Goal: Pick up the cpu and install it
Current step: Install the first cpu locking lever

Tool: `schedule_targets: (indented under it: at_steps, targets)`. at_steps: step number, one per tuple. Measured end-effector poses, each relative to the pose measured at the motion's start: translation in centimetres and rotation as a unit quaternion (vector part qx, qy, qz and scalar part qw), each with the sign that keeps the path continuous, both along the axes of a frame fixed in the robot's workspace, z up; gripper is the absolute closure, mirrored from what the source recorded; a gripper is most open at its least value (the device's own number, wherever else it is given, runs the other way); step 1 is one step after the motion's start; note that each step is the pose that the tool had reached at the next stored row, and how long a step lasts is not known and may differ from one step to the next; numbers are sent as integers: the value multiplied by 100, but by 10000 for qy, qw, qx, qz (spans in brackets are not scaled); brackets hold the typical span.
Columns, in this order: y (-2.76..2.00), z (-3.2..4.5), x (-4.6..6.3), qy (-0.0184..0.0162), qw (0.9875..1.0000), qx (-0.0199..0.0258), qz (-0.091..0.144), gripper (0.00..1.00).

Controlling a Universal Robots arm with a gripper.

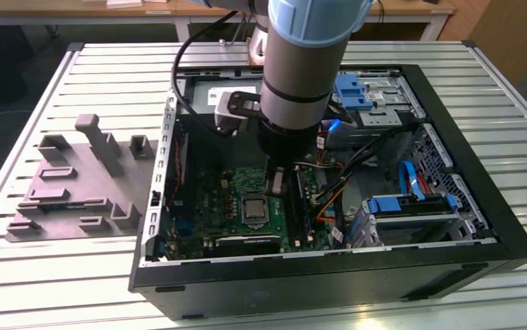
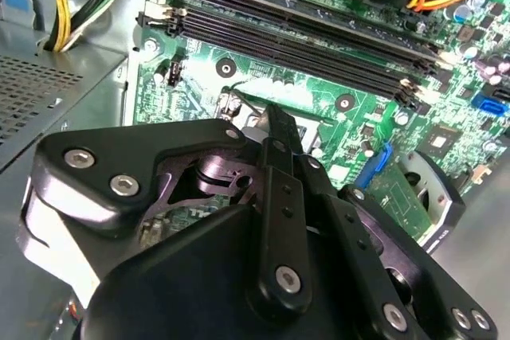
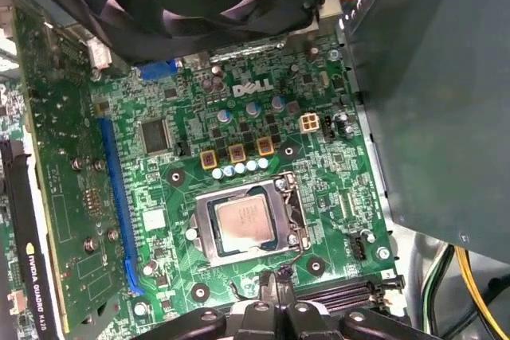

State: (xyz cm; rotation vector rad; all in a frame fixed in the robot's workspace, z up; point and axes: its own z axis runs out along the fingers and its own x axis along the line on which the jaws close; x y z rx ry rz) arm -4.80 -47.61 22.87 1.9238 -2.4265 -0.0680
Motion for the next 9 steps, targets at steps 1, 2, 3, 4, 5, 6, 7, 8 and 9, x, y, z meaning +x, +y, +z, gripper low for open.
schedule_targets:
  at_steps: [1,2,3,4,5,6,7,8,9]
  targets:
    - [0,-4,0,0,10000,0,60,89]
    - [0,-7,0,0,9999,-1,138,89]
    - [0,-9,0,0,9998,-2,214,89]
    - [0,-9,0,0,9996,-4,277,89]
    - [0,-10,-1,0,9995,-16,327,89]
    - [0,-11,-1,1,9993,-37,369,89]
    - [0,-11,-2,2,9992,-67,402,89]
    - [-1,-10,-1,4,9990,-124,425,89]
    - [-1,-11,-2,7,9989,-187,439,89]
